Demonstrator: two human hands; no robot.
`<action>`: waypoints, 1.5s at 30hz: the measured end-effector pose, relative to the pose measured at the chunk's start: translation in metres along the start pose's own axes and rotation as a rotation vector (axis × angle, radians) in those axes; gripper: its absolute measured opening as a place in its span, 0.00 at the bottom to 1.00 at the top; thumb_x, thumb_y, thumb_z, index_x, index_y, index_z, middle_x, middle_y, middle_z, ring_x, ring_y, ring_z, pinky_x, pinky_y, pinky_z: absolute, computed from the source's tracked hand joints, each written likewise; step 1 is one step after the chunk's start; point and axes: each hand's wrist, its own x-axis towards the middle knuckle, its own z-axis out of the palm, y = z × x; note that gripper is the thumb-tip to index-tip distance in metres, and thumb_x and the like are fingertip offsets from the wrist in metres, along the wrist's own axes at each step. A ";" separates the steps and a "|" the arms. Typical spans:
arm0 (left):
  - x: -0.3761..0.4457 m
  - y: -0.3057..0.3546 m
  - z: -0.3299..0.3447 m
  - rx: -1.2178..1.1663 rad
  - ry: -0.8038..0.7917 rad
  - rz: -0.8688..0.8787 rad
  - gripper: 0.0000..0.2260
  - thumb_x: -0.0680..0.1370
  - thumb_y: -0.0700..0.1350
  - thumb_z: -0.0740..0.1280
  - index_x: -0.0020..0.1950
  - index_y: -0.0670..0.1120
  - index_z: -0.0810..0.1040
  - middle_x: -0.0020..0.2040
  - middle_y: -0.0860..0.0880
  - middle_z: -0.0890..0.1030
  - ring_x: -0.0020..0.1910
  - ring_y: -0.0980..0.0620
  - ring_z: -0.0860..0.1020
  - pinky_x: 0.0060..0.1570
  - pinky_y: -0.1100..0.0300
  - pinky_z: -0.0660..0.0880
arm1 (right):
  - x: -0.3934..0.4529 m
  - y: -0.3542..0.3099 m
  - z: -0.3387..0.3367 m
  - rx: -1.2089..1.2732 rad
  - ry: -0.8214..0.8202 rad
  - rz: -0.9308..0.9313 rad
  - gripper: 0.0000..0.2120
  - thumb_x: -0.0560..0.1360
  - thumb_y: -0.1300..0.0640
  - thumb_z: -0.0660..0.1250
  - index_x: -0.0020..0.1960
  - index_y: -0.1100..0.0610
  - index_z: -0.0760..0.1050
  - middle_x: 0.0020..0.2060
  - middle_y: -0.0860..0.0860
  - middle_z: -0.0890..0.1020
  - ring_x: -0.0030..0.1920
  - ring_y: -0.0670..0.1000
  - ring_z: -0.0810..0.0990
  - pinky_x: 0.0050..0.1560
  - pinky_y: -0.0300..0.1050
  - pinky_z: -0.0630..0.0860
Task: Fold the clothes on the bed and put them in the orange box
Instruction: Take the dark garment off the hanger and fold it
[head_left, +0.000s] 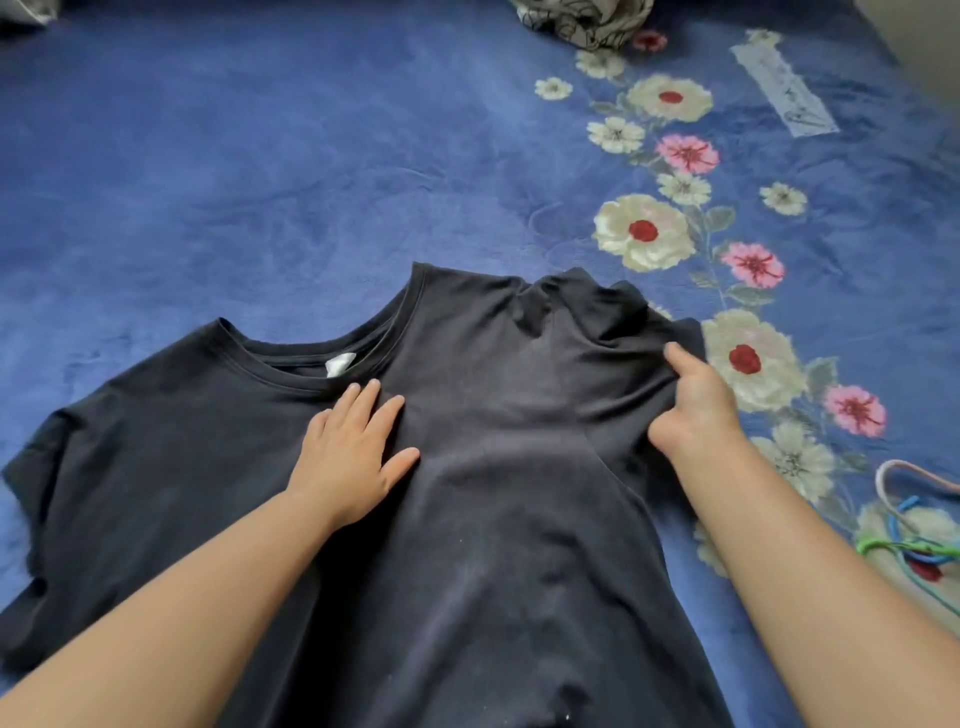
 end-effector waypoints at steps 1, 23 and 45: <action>0.000 -0.001 -0.002 -0.008 -0.005 0.006 0.28 0.80 0.61 0.48 0.77 0.51 0.46 0.77 0.48 0.43 0.76 0.49 0.43 0.72 0.56 0.48 | 0.002 -0.009 0.000 -0.011 0.102 -0.082 0.11 0.78 0.58 0.61 0.60 0.57 0.74 0.56 0.52 0.79 0.51 0.51 0.78 0.51 0.46 0.75; -0.008 -0.008 -0.003 -0.049 -0.008 0.060 0.26 0.80 0.55 0.54 0.76 0.51 0.51 0.77 0.48 0.47 0.76 0.49 0.46 0.72 0.55 0.50 | 0.006 -0.010 -0.068 -0.981 0.339 -0.358 0.23 0.77 0.51 0.63 0.68 0.61 0.66 0.64 0.57 0.74 0.62 0.58 0.73 0.59 0.49 0.68; -0.007 0.012 0.009 -0.074 0.040 -0.092 0.25 0.80 0.55 0.52 0.76 0.48 0.53 0.77 0.47 0.47 0.76 0.48 0.45 0.71 0.51 0.47 | -0.011 -0.035 -0.131 -0.957 0.202 0.209 0.20 0.80 0.45 0.56 0.44 0.62 0.69 0.29 0.59 0.76 0.29 0.54 0.77 0.25 0.42 0.74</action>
